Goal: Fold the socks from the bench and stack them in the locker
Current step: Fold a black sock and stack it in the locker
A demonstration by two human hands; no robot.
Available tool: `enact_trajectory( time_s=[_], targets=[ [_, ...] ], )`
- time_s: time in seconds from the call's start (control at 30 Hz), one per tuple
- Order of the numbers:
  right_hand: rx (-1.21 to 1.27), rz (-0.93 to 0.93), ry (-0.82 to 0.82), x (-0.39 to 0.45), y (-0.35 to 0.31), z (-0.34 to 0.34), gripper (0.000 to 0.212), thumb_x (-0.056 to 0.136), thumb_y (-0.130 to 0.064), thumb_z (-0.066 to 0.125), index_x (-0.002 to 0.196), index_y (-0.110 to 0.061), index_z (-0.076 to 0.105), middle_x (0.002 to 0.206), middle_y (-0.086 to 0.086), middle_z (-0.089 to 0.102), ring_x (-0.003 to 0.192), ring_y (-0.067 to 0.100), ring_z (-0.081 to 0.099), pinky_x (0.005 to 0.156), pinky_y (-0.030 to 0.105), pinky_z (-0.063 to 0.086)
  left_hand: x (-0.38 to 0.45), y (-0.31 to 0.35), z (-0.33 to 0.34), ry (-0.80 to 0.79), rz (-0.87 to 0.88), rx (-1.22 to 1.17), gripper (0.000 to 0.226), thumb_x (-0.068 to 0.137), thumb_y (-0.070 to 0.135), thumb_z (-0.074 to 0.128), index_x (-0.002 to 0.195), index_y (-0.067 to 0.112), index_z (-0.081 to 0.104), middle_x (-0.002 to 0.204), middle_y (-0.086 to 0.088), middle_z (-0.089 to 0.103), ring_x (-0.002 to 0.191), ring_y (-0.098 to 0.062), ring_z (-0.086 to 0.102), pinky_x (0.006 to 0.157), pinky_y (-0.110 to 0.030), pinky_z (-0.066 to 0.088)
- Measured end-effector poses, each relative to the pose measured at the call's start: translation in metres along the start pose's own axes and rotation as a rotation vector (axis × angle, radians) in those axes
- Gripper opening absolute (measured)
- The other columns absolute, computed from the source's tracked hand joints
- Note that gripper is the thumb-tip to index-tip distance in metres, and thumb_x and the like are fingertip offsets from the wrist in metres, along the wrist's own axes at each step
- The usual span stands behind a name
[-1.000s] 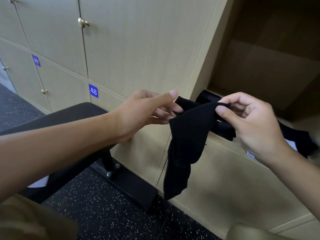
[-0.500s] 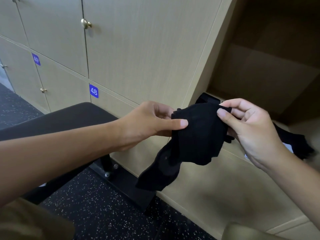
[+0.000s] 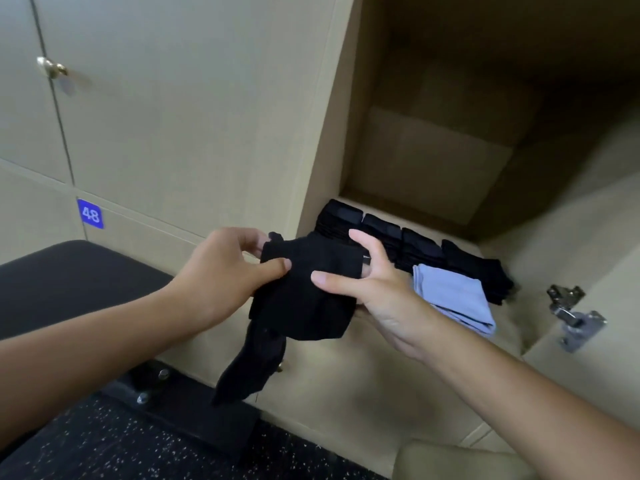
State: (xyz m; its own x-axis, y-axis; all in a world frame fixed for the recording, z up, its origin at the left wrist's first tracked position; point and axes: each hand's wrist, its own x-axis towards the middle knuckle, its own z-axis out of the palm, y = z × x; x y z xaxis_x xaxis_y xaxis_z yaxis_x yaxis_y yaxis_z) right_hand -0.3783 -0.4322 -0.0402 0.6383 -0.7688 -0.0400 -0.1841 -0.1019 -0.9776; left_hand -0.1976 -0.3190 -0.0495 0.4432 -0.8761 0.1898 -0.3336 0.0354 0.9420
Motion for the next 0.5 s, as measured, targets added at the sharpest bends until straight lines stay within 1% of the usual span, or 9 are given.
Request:
enact_trajectory(
  time_s=[0.03,0.1,0.17,0.23,0.3,0.37,0.4,0.43,0.5],
  targets=[
    [-0.017,-0.007,0.004,0.000,0.002,0.000,0.111,0.051,-0.042,0.097,0.141,-0.054,0.033,0.133,-0.004,0.064,0.120,0.013,0.064,0.108,0.038,0.049,0.001,0.000,0.003,0.019,0.008,0.044,0.015,0.091,0.022,0.075,0.078,0.019,0.071,0.090,0.003,0.077,0.084,-0.018,0.076,0.086,-0.041,0.060],
    [-0.075,-0.064,0.027,-0.001,0.004,0.000,0.093,0.060,-0.037,0.095,0.133,-0.055,0.040,0.131,-0.005,0.063,0.119,0.010,0.063,0.105,0.036,0.051,0.001,0.004,0.009,0.036,0.010,0.069,0.013,0.092,0.024,0.073,0.082,0.018,0.070,0.089,0.004,0.076,0.082,-0.018,0.076,0.087,-0.045,0.060],
    [-0.134,-0.126,0.050,-0.003,0.003,-0.001,0.063,0.075,-0.023,0.089,0.122,-0.041,0.051,0.118,-0.005,0.069,0.108,0.012,0.068,0.098,0.037,0.056,0.003,0.007,0.014,0.060,0.005,0.055,0.010,0.093,0.024,0.072,0.087,0.015,0.070,0.089,0.003,0.076,0.078,-0.019,0.076,0.080,-0.044,0.062],
    [-0.190,-0.152,0.039,-0.005,0.001,-0.003,0.041,0.082,-0.022,0.084,0.111,-0.030,0.057,0.112,0.000,0.071,0.104,0.020,0.070,0.096,0.043,0.057,0.005,0.009,0.018,0.075,-0.008,0.033,0.011,0.093,0.023,0.071,0.090,0.013,0.070,0.088,0.002,0.076,0.074,-0.018,0.076,0.069,-0.038,0.063],
    [-0.208,-0.155,0.023,-0.006,-0.001,-0.009,0.036,0.084,-0.024,0.083,0.111,-0.029,0.059,0.112,0.000,0.071,0.104,0.021,0.070,0.095,0.042,0.057,0.008,0.009,0.019,0.057,-0.006,0.024,0.011,0.093,0.025,0.070,0.091,0.014,0.070,0.089,0.003,0.076,0.075,-0.017,0.076,0.068,-0.035,0.060],
    [-0.200,-0.164,-0.020,-0.006,-0.002,-0.017,0.044,0.085,-0.026,0.082,0.121,-0.036,0.058,0.114,-0.007,0.071,0.105,0.014,0.070,0.095,0.034,0.058,0.010,0.008,0.020,0.012,0.010,0.025,0.008,0.094,0.025,0.069,0.091,0.017,0.070,0.089,0.004,0.076,0.078,-0.018,0.076,0.072,-0.035,0.059],
    [-0.192,-0.165,-0.047,-0.005,-0.002,-0.021,0.048,0.086,-0.026,0.081,0.125,-0.038,0.056,0.116,-0.008,0.071,0.106,0.011,0.070,0.094,0.031,0.057,0.011,0.009,0.020,-0.013,0.021,0.027,0.007,0.095,0.024,0.068,0.091,0.019,0.070,0.089,0.003,0.076,0.077,-0.019,0.076,0.071,-0.034,0.059],
    [-0.179,-0.162,-0.065,-0.005,-0.003,-0.025,0.048,0.087,-0.023,0.080,0.126,-0.036,0.055,0.116,-0.007,0.071,0.105,0.010,0.070,0.093,0.028,0.057,0.012,0.008,0.021,-0.032,0.031,0.036,0.006,0.096,0.024,0.068,0.091,0.020,0.069,0.086,0.002,0.076,0.074,-0.018,0.076,0.067,-0.032,0.058],
    [-0.165,-0.166,-0.069,-0.003,-0.003,-0.030,0.039,0.088,-0.017,0.079,0.120,-0.026,0.059,0.111,-0.002,0.072,0.099,0.011,0.071,0.089,0.028,0.057,0.012,0.009,0.021,-0.053,0.043,0.063,0.007,0.097,0.024,0.067,0.091,0.021,0.066,0.078,0.000,0.075,0.065,-0.014,0.073,0.058,-0.026,0.055]
  ],
)
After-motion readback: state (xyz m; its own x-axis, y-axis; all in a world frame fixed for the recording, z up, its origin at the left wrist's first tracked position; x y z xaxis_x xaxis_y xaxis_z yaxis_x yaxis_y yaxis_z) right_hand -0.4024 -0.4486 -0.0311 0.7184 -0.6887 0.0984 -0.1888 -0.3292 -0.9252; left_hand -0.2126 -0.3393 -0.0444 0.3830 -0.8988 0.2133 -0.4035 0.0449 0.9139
